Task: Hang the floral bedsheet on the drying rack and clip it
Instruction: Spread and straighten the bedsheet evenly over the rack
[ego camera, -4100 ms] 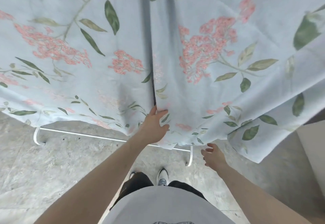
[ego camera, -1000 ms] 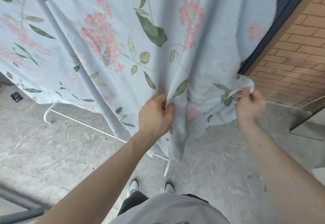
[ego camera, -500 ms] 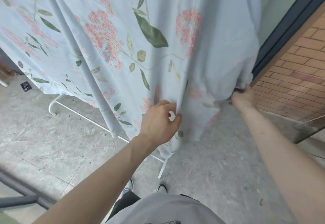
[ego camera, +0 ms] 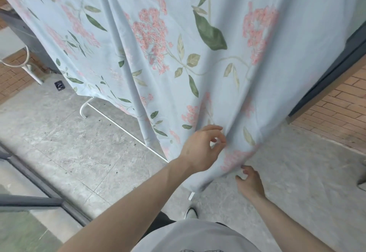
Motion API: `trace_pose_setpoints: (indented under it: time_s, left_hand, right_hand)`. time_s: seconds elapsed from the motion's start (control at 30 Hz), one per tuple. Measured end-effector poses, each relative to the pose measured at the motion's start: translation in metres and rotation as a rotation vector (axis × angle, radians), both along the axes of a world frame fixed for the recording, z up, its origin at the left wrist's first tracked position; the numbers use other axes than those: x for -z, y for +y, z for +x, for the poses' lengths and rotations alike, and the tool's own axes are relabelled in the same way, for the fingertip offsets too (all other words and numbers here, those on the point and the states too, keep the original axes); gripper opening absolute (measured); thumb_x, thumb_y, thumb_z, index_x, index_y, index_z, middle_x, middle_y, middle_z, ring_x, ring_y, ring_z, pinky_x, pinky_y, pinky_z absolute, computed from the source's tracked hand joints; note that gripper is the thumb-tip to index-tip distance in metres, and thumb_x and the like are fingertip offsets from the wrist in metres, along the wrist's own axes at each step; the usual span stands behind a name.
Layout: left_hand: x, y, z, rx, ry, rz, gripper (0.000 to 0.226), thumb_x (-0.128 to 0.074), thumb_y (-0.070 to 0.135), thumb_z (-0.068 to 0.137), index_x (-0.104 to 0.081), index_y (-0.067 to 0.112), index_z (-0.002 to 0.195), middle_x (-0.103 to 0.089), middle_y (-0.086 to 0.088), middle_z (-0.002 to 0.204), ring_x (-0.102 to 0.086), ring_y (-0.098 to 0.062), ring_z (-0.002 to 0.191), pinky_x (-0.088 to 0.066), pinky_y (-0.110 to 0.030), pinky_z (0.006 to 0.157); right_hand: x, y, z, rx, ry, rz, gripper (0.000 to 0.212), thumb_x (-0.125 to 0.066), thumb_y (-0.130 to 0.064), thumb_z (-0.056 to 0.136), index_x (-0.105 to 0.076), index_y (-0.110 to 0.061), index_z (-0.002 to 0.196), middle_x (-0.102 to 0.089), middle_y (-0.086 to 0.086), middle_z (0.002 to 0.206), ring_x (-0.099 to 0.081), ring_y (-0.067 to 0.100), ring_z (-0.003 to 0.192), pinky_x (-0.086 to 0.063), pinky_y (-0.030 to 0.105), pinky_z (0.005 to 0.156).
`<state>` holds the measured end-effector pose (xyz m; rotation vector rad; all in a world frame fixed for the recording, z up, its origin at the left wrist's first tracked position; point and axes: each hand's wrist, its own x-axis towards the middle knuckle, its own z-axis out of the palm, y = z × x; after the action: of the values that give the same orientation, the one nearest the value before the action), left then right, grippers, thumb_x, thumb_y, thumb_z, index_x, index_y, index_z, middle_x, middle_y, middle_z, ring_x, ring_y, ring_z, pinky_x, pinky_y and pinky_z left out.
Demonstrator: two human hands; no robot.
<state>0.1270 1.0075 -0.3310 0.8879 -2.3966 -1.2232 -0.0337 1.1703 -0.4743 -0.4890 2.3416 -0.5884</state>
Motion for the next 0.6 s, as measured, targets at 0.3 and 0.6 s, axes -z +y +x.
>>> trace_pose_setpoints:
  time_s: [0.3, 0.6]
  left_hand:
    - [0.042, -0.059, 0.122, -0.238, -0.164, 0.082, 0.010, -0.071, 0.027, 0.091, -0.070, 0.035, 0.087, -0.060, 0.018, 0.131, -0.065, 0.001, 0.094, -0.054, -0.023, 0.080]
    - [0.055, -0.152, 0.258, -0.507, -0.208, 0.151, 0.009, -0.072, 0.027, 0.092, -0.068, 0.035, 0.088, -0.063, 0.013, 0.122, -0.067, -0.004, 0.097, -0.054, -0.029, 0.070]
  right_hand:
    - [0.003, -0.053, 0.088, -0.410, -0.289, 0.153, 0.050, -0.068, -0.029, 0.092, -0.054, -0.021, 0.139, -0.056, -0.001, 0.137, -0.059, 0.015, 0.113, -0.050, 0.026, 0.090]
    - [-0.044, -0.202, 0.183, -0.556, -0.174, -0.079, 0.044, -0.066, -0.033, 0.094, -0.056, -0.025, 0.136, -0.058, -0.008, 0.134, -0.055, 0.013, 0.125, -0.037, 0.022, 0.093]
